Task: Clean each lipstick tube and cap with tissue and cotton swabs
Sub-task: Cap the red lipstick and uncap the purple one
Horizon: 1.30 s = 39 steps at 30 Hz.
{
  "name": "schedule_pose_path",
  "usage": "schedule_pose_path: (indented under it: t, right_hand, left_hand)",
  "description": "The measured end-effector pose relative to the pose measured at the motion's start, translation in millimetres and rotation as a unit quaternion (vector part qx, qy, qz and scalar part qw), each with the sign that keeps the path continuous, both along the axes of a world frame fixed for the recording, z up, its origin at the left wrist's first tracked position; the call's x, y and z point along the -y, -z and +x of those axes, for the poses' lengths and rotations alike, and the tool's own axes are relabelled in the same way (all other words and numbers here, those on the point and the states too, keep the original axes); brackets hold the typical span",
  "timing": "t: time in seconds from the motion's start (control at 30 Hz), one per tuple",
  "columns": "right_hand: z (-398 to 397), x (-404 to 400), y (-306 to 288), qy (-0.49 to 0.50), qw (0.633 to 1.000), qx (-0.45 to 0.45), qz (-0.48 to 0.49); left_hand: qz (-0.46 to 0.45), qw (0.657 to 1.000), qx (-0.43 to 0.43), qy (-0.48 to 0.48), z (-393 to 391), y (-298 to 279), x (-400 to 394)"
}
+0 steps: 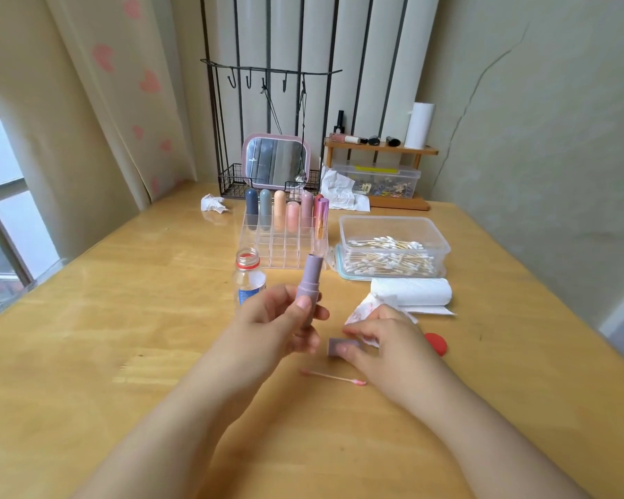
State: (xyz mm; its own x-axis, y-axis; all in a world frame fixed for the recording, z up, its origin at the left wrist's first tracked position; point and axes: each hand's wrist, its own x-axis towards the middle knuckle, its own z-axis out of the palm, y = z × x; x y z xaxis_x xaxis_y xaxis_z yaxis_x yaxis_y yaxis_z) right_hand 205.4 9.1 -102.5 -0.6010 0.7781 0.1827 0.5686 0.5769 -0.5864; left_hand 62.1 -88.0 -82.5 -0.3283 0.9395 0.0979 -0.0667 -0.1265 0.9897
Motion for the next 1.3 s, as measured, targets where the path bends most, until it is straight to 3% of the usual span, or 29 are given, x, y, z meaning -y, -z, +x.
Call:
schedule_pose_path:
  t: [0.13,0.27,0.33,0.43,0.57,0.7,1.07,1.3]
  right_hand:
    - [4.7,0.9,-11.5,0.003,0.996,-0.093,-0.007]
    - [11.8,7.5,-36.5,-0.05,0.951,-0.263,-0.152]
    - [14.2,12.4,-43.7,-0.102,0.928,-0.287,-0.216]
    - [13.2,15.6,-44.5,-0.139,0.922,-0.282,-0.227]
    - [11.7,17.1,-45.5,-0.132,0.918,-0.309,-0.213]
    - [12.1,18.3,-48.0,-0.139,0.9,-0.349,-0.22]
    - [14.7,25.4,-55.4,-0.145,0.882,-0.371,-0.251]
    - [12.4,30.2,-59.0,-0.18,0.858,-0.411,-0.25]
  left_hand:
    - [0.003,0.982,0.168,0.084,6.7,-6.5,1.1]
    - [0.016,0.936,0.303,0.181,10.3,-8.6,1.7]
    - [0.017,0.911,0.344,0.228,10.6,-6.6,2.0]
    - [0.021,0.879,0.38,0.288,10.2,-4.8,2.0]
    - [0.037,0.903,0.335,0.266,11.6,-4.0,2.1]
    - [0.037,0.901,0.329,0.279,12.5,-1.7,1.0]
    - [0.01,0.936,0.252,0.244,25.5,-7.2,6.1]
    - [0.092,0.968,0.144,0.183,23.2,-0.8,4.2]
